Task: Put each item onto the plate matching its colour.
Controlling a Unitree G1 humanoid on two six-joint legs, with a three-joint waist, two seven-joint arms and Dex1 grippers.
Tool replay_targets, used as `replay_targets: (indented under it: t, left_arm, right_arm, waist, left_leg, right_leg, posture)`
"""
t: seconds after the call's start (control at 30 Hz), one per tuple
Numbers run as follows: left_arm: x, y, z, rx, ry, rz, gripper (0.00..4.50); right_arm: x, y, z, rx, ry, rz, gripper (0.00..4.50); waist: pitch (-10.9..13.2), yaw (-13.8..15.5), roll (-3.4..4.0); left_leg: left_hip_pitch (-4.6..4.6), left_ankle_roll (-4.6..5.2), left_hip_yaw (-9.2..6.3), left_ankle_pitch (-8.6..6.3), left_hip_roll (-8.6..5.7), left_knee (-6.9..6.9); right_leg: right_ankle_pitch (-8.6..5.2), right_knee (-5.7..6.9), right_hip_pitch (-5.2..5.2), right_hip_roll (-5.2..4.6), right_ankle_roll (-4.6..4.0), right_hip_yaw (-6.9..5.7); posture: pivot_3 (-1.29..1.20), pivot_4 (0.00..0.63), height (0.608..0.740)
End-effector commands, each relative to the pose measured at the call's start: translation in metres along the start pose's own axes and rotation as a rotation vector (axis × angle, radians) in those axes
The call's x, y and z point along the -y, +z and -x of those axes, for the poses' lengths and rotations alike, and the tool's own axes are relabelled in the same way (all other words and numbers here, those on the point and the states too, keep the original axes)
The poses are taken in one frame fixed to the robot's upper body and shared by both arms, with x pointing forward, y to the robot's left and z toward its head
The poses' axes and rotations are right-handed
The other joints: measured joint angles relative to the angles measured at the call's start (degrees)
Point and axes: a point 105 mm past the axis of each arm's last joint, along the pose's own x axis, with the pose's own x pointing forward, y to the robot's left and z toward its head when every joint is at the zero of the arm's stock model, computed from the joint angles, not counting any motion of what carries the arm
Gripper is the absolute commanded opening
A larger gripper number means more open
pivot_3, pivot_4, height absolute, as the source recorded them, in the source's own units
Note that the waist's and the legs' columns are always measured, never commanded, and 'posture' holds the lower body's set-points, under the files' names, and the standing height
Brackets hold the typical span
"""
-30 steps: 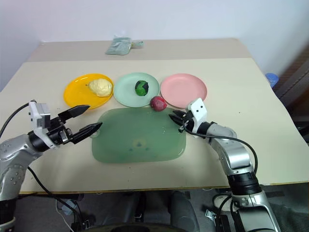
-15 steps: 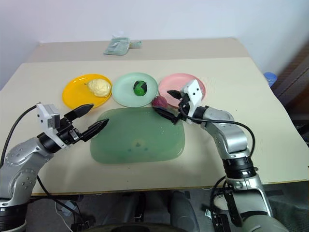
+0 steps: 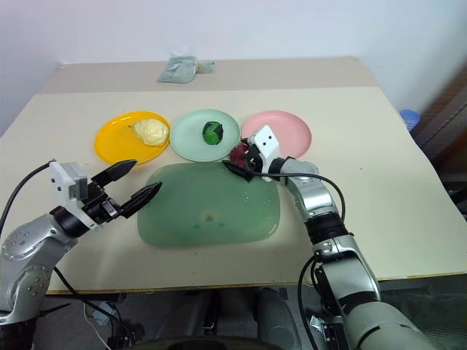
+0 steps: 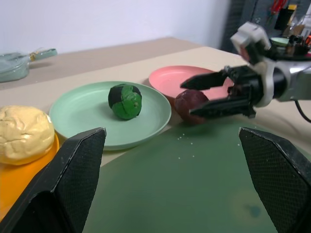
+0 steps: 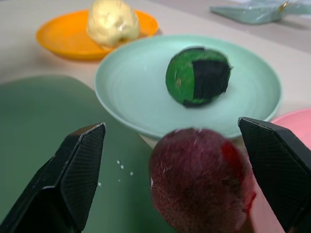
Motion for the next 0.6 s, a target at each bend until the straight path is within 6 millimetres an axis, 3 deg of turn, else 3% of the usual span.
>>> replay_targets:
  t: [0.03, 0.1, 0.13, 0.3, 0.47, 0.6]
  left_arm:
    - [0.002, 0.013, 0.004, 0.029, 0.006, -0.051, 4.50]
    - [0.004, 0.013, 0.004, 0.028, 0.008, -0.052, 4.50]
    - [0.004, 0.013, 0.005, 0.027, 0.010, -0.051, 4.50]
    - [0.006, 0.013, 0.006, 0.022, 0.017, -0.047, 4.50]
    - [0.004, 0.012, 0.006, 0.024, 0.038, -0.021, 4.50]
    - [0.001, 0.012, 0.003, 0.035, 0.068, -0.001, 4.50]
  right_arm:
    - [0.001, 0.009, -0.007, 0.026, 0.017, 0.052, 4.47]
    - [0.001, 0.006, -0.008, 0.019, 0.016, 0.055, 4.47]
    - [0.002, 0.006, -0.009, 0.020, 0.012, 0.054, 4.23]
    - [0.006, 0.012, -0.007, 0.047, -0.007, 0.061, 2.42]
    - [0.026, 0.043, 0.008, 0.149, -0.074, 0.041, 2.42]
    - [0.065, 0.052, 0.026, 0.153, -0.205, 0.036, 2.42]
  waist:
    - [0.0, 0.0, 0.00]
    - [0.0, 0.0, 0.00]
    - [0.0, 0.0, 0.00]
    - [0.0, 0.0, 0.01]
    - [0.0, 0.1, 0.07]
    - [0.0, 0.2, 0.07]
  left_leg:
    - [0.00, -0.03, 0.00, 0.01, 0.00, 0.00]
    - [0.00, -0.02, 0.00, 0.01, 0.00, -0.01]
    - [0.00, -0.03, 0.00, 0.02, 0.00, 0.00]
    - [0.00, -0.04, 0.00, 0.02, 0.00, -0.01]
    - [0.00, -0.02, 0.00, 0.01, 0.00, 0.00]
    - [0.00, 0.03, 0.00, -0.02, 0.00, 0.00]
  right_leg:
    - [0.00, 0.00, 0.00, 0.00, 0.00, 0.00]
    - [0.00, 0.00, 0.00, 0.00, 0.00, 0.00]
    - [0.00, 0.00, 0.00, 0.00, 0.00, 0.00]
    - [0.00, 0.00, 0.00, 0.00, 0.00, 0.00]
    - [0.00, 0.00, 0.00, 0.00, 0.00, 0.00]
    - [0.00, 0.00, 0.01, 0.00, 0.00, 0.00]
  posture:
    - [0.00, 0.150, 0.740]
    - [0.00, 0.150, 0.740]
    - [0.00, 0.150, 0.740]
    - [0.00, 0.150, 0.740]
    - [0.00, 0.150, 0.740]
    - [0.00, 0.150, 0.740]
